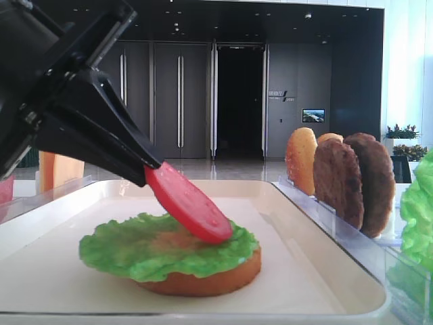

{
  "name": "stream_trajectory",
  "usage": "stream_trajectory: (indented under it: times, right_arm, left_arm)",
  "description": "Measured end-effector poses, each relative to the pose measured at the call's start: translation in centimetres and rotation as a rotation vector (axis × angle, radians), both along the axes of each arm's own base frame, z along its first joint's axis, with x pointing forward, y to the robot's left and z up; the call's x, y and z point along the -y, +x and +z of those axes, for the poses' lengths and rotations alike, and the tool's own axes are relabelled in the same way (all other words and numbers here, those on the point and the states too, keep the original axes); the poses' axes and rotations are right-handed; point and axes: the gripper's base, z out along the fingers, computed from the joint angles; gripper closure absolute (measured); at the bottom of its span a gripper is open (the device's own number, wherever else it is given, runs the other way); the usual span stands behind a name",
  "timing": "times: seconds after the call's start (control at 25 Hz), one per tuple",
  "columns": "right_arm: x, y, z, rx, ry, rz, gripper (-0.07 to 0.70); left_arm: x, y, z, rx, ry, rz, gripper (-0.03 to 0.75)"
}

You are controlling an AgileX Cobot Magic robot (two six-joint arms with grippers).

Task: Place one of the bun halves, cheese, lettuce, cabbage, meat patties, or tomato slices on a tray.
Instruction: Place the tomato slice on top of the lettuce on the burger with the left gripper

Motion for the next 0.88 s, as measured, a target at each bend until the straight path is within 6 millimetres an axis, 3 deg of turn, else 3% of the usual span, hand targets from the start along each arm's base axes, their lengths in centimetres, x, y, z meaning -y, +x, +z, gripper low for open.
stream_trajectory:
  times: [0.88]
  right_arm:
    - [0.0, 0.0, 0.0, 0.0, 0.0, 0.0, 0.1]
  left_arm:
    - [-0.03, 0.13, -0.68, -0.007, 0.019, -0.002, 0.667]
